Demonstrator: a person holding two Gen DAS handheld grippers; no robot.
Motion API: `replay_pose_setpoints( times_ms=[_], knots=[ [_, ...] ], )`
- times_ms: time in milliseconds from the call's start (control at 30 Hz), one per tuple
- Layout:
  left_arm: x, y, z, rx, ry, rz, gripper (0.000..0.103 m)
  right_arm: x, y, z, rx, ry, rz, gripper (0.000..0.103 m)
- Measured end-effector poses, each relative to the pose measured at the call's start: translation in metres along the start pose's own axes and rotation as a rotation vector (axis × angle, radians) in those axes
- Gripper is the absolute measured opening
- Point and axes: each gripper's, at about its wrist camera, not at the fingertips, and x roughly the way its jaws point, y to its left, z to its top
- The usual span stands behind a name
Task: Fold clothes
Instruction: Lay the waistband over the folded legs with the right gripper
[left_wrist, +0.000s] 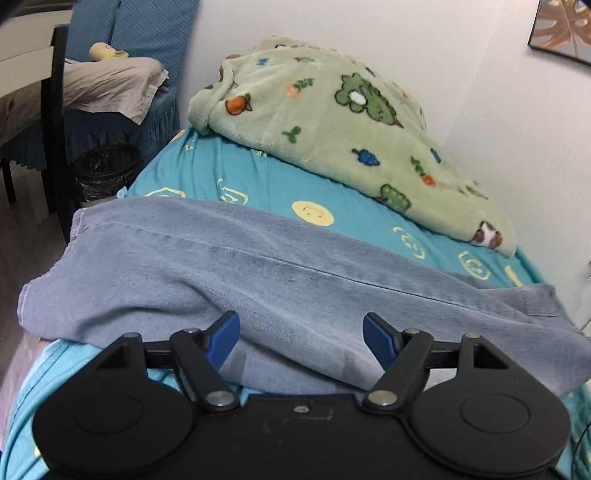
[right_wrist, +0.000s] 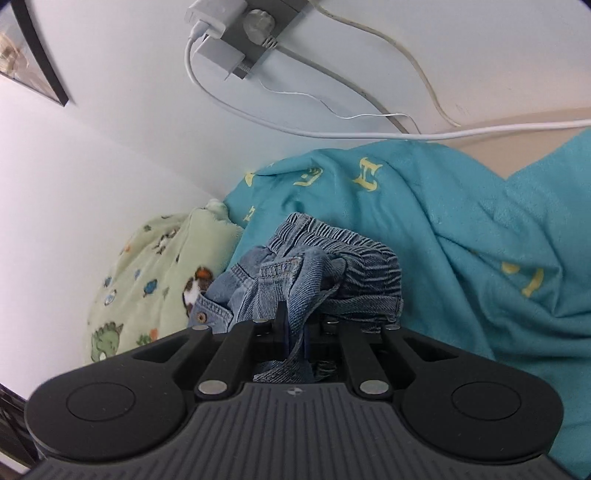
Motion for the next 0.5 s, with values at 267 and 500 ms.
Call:
replay_pose_setpoints(
  times_ms=[267, 500],
  knots=[
    [0.034, 0.006, -0.011, 0.028, 0.054, 0.039, 0.071, 0.002, 0.028, -0.008, -0.111, -0.059, -0.018, 0.007],
    [0.033, 0.005, -0.011, 0.032, 0.065, 0.008, 0.071, -0.01, 0.145, -0.054, -0.502, -0.157, 0.081, 0.006]
  ],
)
